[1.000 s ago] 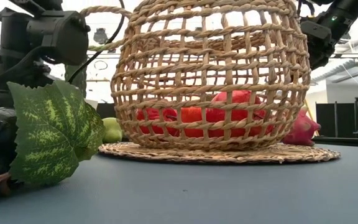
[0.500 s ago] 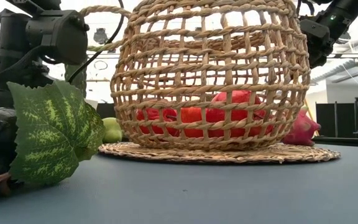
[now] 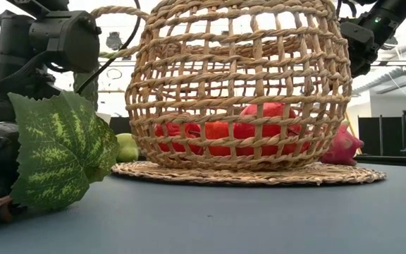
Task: Build produce basket
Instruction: Put the bottom light green pear into the brown basket
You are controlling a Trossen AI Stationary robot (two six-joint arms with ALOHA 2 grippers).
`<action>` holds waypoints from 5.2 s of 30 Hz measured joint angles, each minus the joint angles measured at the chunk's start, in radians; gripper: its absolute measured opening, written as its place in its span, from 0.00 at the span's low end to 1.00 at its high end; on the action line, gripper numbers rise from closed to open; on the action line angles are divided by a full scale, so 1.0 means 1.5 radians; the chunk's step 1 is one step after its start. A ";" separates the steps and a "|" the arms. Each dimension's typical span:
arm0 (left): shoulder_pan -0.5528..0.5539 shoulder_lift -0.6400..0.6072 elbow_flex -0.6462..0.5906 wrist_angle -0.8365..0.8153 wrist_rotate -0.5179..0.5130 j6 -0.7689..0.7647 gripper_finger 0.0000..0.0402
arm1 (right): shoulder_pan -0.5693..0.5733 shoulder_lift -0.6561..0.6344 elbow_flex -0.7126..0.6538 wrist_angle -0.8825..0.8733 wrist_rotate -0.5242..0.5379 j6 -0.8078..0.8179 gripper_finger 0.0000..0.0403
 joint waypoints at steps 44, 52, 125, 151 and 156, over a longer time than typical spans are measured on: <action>-0.195 -0.217 0.345 -0.279 -0.336 -0.206 0.01 | 0.000 0.000 0.000 0.002 0.000 -0.002 0.25; -0.256 -0.267 0.345 -0.115 -0.483 -0.096 0.01 | 0.000 0.000 0.000 0.003 0.001 0.000 0.25; -0.144 -0.165 0.277 0.772 -0.346 0.578 0.01 | 0.089 -0.095 0.000 0.252 -0.050 -0.154 0.00; -0.131 -0.165 0.277 0.741 -0.282 1.025 0.01 | 0.089 -0.095 0.000 0.253 -0.050 -0.157 0.00; -0.122 -0.165 0.277 0.742 -0.250 1.029 0.01 | 0.089 -0.095 0.000 0.258 -0.050 -0.157 0.00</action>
